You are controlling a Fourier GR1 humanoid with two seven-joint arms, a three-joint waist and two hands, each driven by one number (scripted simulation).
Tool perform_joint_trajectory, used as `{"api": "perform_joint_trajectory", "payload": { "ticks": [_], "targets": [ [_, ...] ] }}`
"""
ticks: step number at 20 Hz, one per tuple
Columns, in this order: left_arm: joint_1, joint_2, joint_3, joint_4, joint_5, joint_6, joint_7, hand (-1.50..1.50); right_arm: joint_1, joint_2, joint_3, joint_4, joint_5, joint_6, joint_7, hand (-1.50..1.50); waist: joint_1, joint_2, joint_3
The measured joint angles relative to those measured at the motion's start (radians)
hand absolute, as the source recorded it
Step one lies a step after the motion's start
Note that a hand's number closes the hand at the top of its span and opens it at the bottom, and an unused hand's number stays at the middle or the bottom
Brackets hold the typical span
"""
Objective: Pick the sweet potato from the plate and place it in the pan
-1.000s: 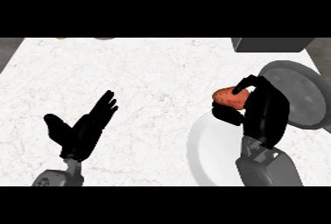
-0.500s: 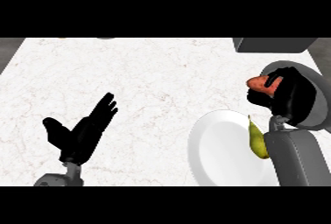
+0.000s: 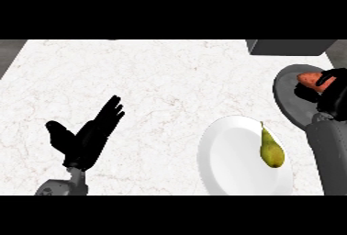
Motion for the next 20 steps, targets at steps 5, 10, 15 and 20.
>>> {"api": "perform_joint_trajectory", "payload": {
  "ticks": [5,10,15,20],
  "targets": [
    [-0.005,-0.007,0.004,0.021,-0.005,-0.014,-0.013,0.0,-0.085,-0.083,-0.094,0.24,-0.141,-0.104,-0.194,1.5,0.006,0.002,0.001],
    [-0.02,-0.012,0.006,0.028,-0.014,-0.021,-0.01,0.0,-0.159,-0.155,-0.173,0.448,-0.257,-0.143,-0.391,1.5,0.014,0.006,0.002],
    [-0.043,-0.027,-0.004,0.036,-0.025,-0.014,-0.005,0.0,-0.182,-0.229,-0.197,0.632,-0.259,-0.02,-0.355,-1.5,0.026,0.012,0.002],
    [-0.024,-0.029,-0.01,0.013,-0.024,-0.019,-0.002,0.0,-0.199,-0.245,-0.255,0.718,-0.326,0.042,-0.449,-1.5,0.035,0.014,0.004]
  ]
}}
